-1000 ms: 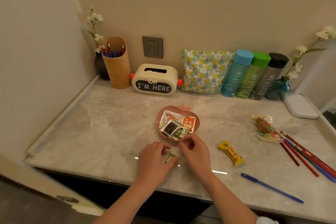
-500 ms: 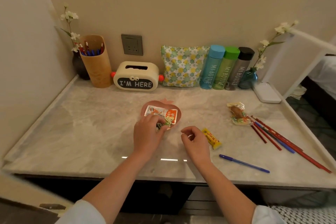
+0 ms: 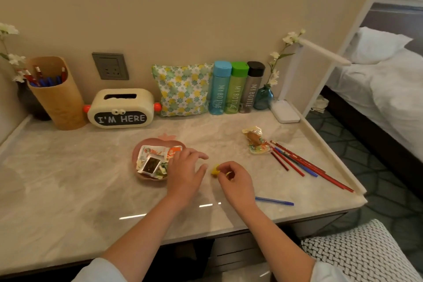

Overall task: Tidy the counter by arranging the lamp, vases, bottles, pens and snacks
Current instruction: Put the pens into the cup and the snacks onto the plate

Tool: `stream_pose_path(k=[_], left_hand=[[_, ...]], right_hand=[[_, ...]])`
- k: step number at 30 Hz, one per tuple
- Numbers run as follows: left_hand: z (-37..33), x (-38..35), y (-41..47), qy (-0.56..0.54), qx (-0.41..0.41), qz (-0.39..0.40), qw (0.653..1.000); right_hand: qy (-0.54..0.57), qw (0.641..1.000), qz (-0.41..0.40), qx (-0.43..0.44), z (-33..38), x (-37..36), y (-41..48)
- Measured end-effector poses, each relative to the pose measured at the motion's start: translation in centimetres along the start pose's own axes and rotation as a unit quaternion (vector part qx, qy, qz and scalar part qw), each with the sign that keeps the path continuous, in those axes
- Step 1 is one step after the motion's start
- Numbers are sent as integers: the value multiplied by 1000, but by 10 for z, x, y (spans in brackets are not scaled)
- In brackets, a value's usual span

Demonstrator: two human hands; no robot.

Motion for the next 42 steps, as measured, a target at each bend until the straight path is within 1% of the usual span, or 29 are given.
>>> stream_pose_path(k=[3,5,8,10,15,19,22,25,30,33,37,42], left_hand=[[-34,-14,-1,-23,-50,40,998],[-52,-24,-1,-14,-70,82,994],[-64,-44,-1,42,-92,143,984],[-65,-52,1,73,-92,155,981],[-75,-62,17,125,-55,144,980],[-87,-72,34,132,-11,143,981],[-93,-78,49,92,33,143,985],[-99,-83,60,29,83,161,983],[-104,-86,72,14,103,141,985],[-100,-87,76,3,117,124,985],[-97,-90,86,-12,121,108,987],[-94,-84,90,-21,102,75,992]], right_hand=[[-18,999,-30,3,-1,34,1],[-33,999,-40,-1,-3,52,5],[-43,998,-41,-8,-7,69,18],[-49,998,-38,-5,-8,75,30],[-89,996,-6,12,-16,89,61],[-145,989,-17,27,-19,99,92],[-192,981,-9,24,-24,104,113],[-204,979,12,16,-31,106,130],[-267,962,56,8,-45,100,151],[-286,957,49,22,-52,96,159],[-263,963,32,36,-55,90,164],[-229,971,48,48,-48,81,167]])
Point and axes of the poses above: each hand's wrist, its own y-axis towards the middle knuckle, its own x-axis out of the back of the hand, z = x × y, the point moved 3 cm from there along y, towards the middle knuckle, and after that the axes turned 15 degrees about y, right-handed, at the moved point
